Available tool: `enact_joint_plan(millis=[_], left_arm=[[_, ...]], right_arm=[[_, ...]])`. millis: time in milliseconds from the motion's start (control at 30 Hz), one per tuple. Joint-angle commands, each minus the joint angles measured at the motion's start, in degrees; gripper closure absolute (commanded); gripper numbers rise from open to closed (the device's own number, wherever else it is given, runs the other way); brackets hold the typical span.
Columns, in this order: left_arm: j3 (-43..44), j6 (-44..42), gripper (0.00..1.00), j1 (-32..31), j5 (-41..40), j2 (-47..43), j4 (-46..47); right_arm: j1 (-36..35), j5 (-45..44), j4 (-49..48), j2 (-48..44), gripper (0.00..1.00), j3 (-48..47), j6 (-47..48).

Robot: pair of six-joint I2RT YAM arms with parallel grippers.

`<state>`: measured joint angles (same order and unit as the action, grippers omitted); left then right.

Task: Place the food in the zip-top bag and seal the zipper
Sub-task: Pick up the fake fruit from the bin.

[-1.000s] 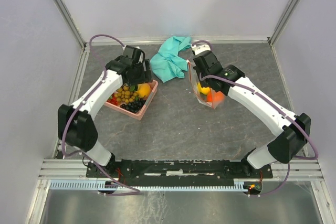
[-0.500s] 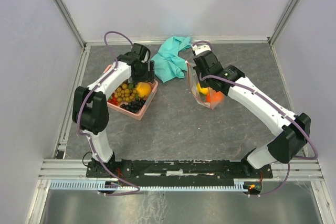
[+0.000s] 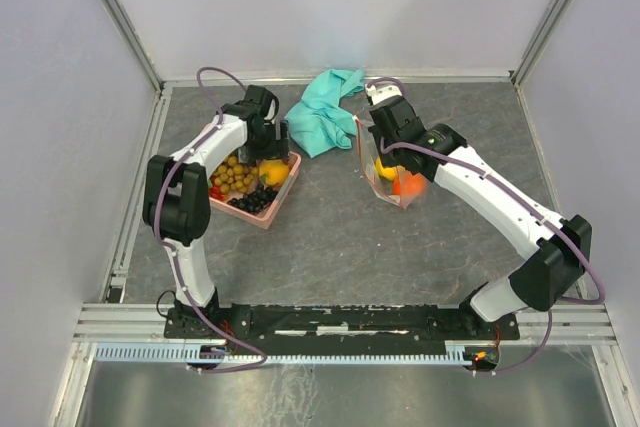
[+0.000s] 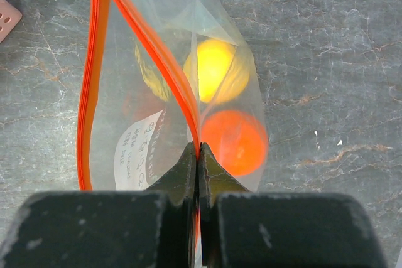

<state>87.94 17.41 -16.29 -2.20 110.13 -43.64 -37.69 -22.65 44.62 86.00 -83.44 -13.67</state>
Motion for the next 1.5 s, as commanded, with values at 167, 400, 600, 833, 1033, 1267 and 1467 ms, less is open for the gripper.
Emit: enact_joint_plan(millis=[167,400,600,833,1033,1267,1467], left_arm=[[1.89,-2.82,0.05,1.5,9.6,3.54,-1.33],[1.53,-2.6,0.04,1.69,11.67,4.89,-1.26],[1.44,-1.96,0.04,1.74,12.19,6.04,-1.17],[1.09,-1.52,0.14,1.79,12.52,4.5,-1.01],[0.55,-0.77,0.27,1.74,10.95,-0.43,-0.68],[-0.59,0.87,0.34,1.72,6.85,-7.8,-0.03],[-4.2,2.71,0.35,1.7,4.92,-15.98,2.37]], right_arm=[[0.59,0.51,-1.72,0.02,0.99,-0.94,-0.26],[0.7,1.0,-2.11,0.17,0.99,-0.55,-0.47],[0.78,1.6,-2.48,0.48,0.99,-0.56,-0.59],[0.94,1.91,-2.6,0.14,0.99,-1.19,-0.83],[1.04,2.04,-2.66,-0.83,0.99,-1.45,-0.98],[1.04,2.9,-2.64,-1.65,0.98,-1.33,-1.51],[1.03,4.14,-3.27,-2.33,0.98,-1.24,-2.59]])
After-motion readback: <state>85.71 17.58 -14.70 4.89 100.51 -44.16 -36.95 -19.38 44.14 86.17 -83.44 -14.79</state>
